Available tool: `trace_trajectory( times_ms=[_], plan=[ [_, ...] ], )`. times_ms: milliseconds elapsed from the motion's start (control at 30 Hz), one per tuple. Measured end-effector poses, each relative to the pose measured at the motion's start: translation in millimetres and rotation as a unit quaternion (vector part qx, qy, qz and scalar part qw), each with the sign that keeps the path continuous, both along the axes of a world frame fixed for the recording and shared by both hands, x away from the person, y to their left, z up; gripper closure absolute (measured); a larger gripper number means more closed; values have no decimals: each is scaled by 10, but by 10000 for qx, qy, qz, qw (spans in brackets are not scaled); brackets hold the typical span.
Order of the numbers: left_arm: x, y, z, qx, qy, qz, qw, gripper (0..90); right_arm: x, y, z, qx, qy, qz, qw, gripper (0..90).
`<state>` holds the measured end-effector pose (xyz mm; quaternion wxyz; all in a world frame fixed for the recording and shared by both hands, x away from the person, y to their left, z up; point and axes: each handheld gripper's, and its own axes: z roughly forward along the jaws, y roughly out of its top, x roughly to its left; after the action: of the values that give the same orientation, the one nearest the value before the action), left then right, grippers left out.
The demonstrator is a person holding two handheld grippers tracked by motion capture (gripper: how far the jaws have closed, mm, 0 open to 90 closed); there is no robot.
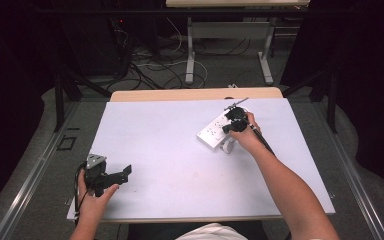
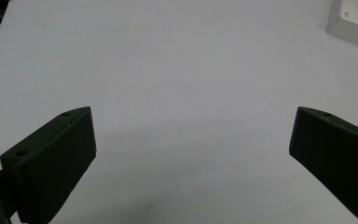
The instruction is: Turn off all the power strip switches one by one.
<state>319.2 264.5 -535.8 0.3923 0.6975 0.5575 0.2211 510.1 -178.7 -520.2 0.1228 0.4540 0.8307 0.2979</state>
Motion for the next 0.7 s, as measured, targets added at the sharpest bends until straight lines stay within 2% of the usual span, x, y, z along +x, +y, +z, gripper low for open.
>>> trace_trajectory(
  times_ms=[233,367,400,433,533,700],
  plan=[
    [2,0,-2,7,1,-9,10000,4,-7,0,-3,41,23,0,10000,880],
    [0,-2,0,4,-1,-9,10000,4,-12,-2,-17,60,-62,-7,10000,893],
    [0,-1,0,4,6,-4,10000,4,-18,7,-30,119,72,-16,9999,900],
    [0,-1,0,3,8,-6,10000,4,-17,6,-41,111,-33,27,9999,900],
    [2,-2,-1,10,-2,-20,10000,4,-19,10,-53,156,-119,45,9998,900],
    [2,-4,-3,8,1,-26,10000,4,-9,-1,-49,134,-87,87,9998,900]
  ],
)
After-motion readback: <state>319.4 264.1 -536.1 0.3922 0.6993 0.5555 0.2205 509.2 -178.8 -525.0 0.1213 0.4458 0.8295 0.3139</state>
